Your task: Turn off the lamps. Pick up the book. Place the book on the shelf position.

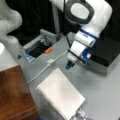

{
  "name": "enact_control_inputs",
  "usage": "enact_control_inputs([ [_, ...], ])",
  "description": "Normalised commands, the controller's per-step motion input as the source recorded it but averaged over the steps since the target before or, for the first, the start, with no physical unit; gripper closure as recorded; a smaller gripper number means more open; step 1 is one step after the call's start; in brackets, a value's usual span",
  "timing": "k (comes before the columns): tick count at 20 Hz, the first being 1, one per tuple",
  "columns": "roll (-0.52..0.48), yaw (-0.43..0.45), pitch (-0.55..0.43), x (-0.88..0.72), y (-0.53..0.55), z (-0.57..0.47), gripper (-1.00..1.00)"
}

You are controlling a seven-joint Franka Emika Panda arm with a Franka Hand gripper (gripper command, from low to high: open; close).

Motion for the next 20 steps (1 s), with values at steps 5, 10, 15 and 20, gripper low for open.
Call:
enact_control_inputs([
  [5, -0.618, 0.127, -0.070, -0.18, -0.02, -0.22, -1.00],
  [10, -0.484, 0.126, -0.079, -0.10, 0.01, -0.18, -1.00],
  [15, -0.404, 0.067, -0.095, -0.01, -0.01, -0.12, -1.00],
  [20, -0.430, 0.055, -0.102, 0.06, -0.03, -0.11, -1.00],
])
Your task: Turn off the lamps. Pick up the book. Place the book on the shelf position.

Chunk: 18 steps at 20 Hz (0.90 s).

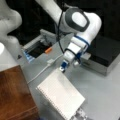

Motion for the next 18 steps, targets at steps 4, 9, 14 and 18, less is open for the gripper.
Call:
enact_control_inputs([
  [4, -0.395, 0.024, -0.088, 0.05, -0.05, -0.14, -1.00],
  [9, -0.386, 0.009, -0.120, 0.06, -0.05, -0.17, -1.00],
  [14, -0.412, -0.007, -0.096, 0.05, 0.01, -0.16, -1.00],
  [18, -0.484, -0.043, -0.067, 0.04, 0.13, -0.16, -1.00],
])
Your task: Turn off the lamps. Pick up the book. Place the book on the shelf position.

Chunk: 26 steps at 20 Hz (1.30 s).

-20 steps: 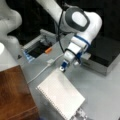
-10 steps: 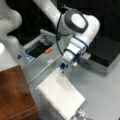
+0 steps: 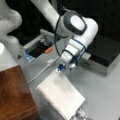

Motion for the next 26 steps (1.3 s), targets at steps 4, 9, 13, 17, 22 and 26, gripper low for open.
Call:
enact_control_inputs([
  [4, -0.507, -0.028, -0.056, 0.10, 0.17, -0.21, -1.00],
  [9, -0.462, 0.000, -0.098, 0.17, 0.14, -0.27, -1.00],
  [13, -0.390, 0.009, -0.139, 0.20, 0.11, -0.25, 1.00],
  [17, -0.339, -0.011, -0.131, 0.19, 0.11, -0.20, 1.00],
  [22, -0.319, -0.035, -0.113, 0.15, 0.13, -0.16, 1.00],
  [26, -0.319, -0.037, -0.116, 0.13, 0.15, -0.14, 1.00],
])
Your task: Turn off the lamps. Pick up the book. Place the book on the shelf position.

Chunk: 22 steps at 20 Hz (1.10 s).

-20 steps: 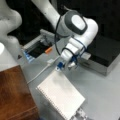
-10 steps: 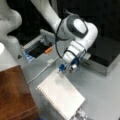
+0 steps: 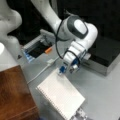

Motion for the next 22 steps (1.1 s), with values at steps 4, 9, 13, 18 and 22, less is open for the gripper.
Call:
enact_control_inputs([
  [4, -0.324, -0.037, -0.117, 0.12, 0.13, -0.14, 1.00],
  [9, -0.326, -0.023, -0.106, 0.12, 0.11, -0.11, 1.00],
  [13, -0.322, -0.003, -0.090, 0.16, 0.09, -0.08, 1.00],
  [18, -0.345, 0.024, -0.036, 0.29, 0.03, 0.03, 1.00],
  [22, -0.339, -0.002, 0.074, 0.41, 0.03, 0.17, 1.00],
])
